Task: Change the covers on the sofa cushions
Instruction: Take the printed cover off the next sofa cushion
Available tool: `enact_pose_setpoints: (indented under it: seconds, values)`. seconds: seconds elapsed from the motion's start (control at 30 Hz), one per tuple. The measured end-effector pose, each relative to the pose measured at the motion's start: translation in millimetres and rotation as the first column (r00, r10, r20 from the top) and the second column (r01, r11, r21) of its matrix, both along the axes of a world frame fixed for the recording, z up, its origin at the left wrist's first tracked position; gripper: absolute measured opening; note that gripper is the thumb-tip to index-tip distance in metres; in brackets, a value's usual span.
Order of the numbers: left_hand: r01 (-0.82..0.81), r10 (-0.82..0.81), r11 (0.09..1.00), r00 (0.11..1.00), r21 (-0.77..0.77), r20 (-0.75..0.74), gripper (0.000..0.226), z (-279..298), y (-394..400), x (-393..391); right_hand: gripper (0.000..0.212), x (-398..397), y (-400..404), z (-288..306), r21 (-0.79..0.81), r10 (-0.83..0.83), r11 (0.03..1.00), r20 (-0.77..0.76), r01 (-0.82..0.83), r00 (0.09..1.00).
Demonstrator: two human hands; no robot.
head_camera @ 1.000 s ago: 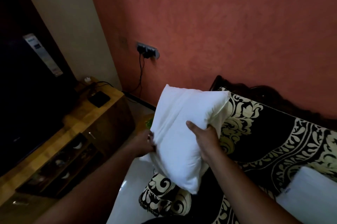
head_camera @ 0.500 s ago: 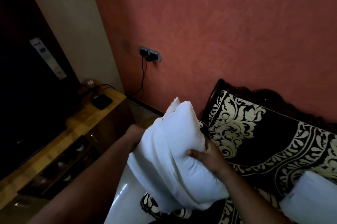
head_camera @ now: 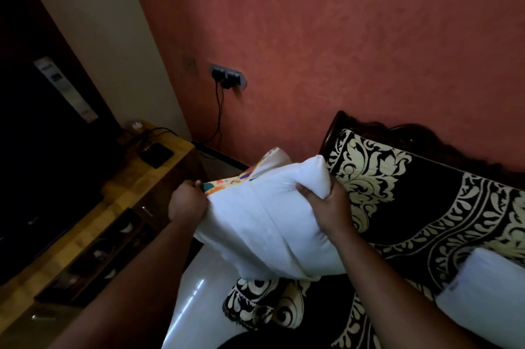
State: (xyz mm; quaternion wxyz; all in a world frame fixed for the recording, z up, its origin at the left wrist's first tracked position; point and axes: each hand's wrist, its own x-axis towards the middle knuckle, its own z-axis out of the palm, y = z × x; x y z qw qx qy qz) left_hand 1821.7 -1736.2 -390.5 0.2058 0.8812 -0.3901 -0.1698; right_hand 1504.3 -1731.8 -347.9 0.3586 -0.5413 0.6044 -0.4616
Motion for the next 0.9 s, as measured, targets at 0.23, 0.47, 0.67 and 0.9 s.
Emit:
enact_pose_setpoints:
  seconds: [0.23,0.47,0.67,0.9]
  values:
    - [0.113,-0.119,0.99,0.99,0.079,0.07,0.033,2,15,14,0.027,-49,-16,13,0.021,-0.179,0.984,0.166,0.178,0.97]
    - [0.255,-0.341,0.931,0.864,-0.263,-0.37,0.068,17,-13,-69,0.023,-51,-13,9,0.088,-0.294,0.956,0.306,0.281,0.905]
    - [0.317,-0.322,0.925,0.947,-0.209,0.01,0.046,22,-20,-62,0.044,-86,-15,7,0.078,-0.403,0.913,0.321,0.4,0.857]
    - [-0.051,0.033,0.992,0.988,-0.114,-0.154,0.053,-4,-5,-7,0.053,-134,-3,12,0.096,-0.508,0.824,0.559,0.558,0.655]
